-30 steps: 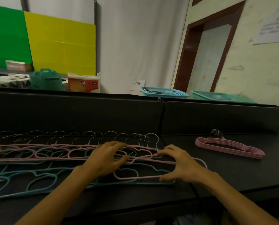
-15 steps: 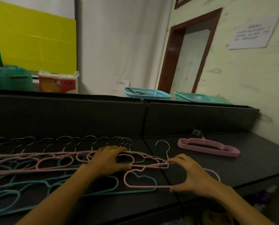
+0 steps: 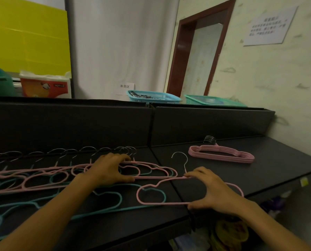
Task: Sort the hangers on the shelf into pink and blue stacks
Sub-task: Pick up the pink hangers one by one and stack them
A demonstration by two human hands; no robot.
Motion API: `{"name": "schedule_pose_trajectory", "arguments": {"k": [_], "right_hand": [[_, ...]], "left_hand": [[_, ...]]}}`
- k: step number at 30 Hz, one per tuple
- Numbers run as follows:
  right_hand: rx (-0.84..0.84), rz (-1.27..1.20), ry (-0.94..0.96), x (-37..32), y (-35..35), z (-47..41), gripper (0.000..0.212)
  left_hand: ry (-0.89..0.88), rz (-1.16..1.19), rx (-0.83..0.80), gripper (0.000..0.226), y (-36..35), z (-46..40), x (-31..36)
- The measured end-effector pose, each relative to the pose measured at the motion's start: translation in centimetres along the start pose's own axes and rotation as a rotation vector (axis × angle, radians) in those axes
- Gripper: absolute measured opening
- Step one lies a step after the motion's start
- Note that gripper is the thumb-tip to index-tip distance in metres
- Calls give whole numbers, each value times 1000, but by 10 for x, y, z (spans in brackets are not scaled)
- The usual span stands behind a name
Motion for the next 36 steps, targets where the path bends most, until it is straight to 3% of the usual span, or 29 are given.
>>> {"name": "schedule_pose_trajectory", "arguments": {"k": [16, 27, 36], "right_hand": [[218, 7, 44, 55, 27, -5, 79], [316, 58, 30, 198, 76, 0, 85], [410, 56, -30, 319, 112, 15, 85]], "left_hand": [[-171, -155, 147, 80, -7, -25, 59], [-243, -241, 179, 91, -54, -124, 157], [-293, -198, 191, 81, -109, -203, 228]]}}
Point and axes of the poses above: each hand's wrist, its own z-axis away from the middle knuckle, its own y-axis out of the back of the hand, x = y × z, the point moved 6 cm from there along -z, towards the middle knuckle, and after that the axes turned 11 degrees about z, right-handed, at the moved point
